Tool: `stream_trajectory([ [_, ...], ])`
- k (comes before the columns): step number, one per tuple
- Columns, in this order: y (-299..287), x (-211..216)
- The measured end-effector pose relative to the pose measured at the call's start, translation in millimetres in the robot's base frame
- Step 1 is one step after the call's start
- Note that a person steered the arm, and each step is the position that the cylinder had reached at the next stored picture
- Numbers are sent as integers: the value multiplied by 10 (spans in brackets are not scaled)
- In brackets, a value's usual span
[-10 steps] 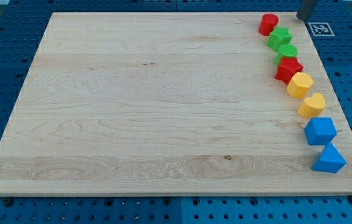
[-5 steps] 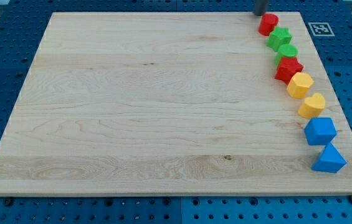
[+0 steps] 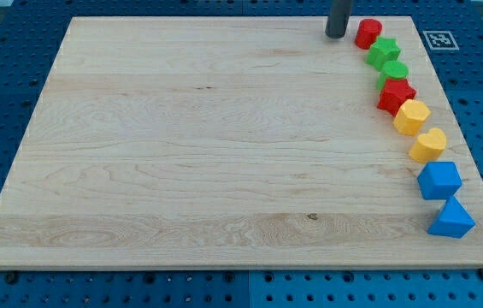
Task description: Nudge the red circle right a bit
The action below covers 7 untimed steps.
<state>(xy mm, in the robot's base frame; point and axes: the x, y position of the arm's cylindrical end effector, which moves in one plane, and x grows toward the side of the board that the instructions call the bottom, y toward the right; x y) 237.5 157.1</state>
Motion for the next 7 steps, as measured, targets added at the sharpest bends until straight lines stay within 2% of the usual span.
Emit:
stream_trajectory([
  [7, 425, -33],
])
